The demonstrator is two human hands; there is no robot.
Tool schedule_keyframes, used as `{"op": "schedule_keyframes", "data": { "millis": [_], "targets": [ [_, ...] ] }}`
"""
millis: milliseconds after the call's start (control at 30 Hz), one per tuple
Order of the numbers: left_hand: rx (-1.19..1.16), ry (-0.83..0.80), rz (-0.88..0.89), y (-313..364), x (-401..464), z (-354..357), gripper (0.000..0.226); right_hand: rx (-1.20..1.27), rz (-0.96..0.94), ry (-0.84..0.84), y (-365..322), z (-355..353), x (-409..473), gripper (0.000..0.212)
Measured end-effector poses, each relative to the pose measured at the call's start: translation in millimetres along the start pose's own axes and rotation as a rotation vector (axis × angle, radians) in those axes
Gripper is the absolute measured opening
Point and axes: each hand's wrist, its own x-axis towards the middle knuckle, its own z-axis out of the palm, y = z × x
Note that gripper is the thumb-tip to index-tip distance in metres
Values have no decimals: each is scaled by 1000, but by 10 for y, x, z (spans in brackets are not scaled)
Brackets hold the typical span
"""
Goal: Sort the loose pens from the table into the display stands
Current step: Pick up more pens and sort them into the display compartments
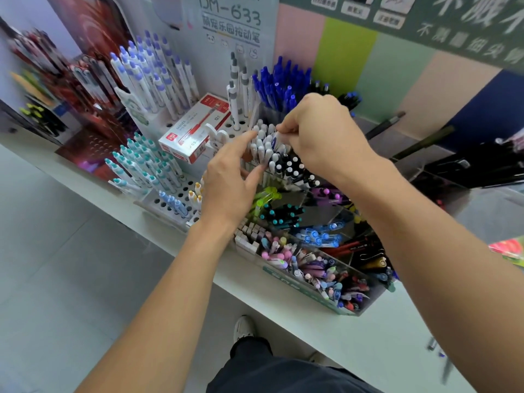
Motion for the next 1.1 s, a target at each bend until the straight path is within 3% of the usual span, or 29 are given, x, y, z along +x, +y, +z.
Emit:
{"op": "schedule_keyframes", "data": {
  "millis": [167,300,367,433,567,700,800,867,967,1100],
  "targets": [
    [12,-22,17,-41,38,7,55,-62,-25,-220,-34,14,-57,16],
    [8,-57,-35,-41,27,-13,80,-89,-2,-299,-16,-25,-136,31],
    [10,-40,-73,-18,16,10,80,-69,2,-176,15,-30,-200,23],
    [0,-27,-78,-19,16,40,63,-75,34,-47,28,16,-266,14],
    [-17,-53,-62,-45,73,18,46,-108,123,-52,-2,169,-262,19],
    [-37,-22,-30,-68,91,-66,34,142,84,-45,81,90,-180,5],
    [-38,-26,-53,-45,55,-41,43,198,79,64,136,113,-164,16],
    [9,-64,-65,-16,23,-4,62,102,107,152,107,203,-135,12],
    [94,-94,-64,24,-29,31,82,90,121,136,59,234,-102,12],
    [88,-24,-2,-2,-35,17,68,320,46,62,193,-2,-205,14]
  ]
}}
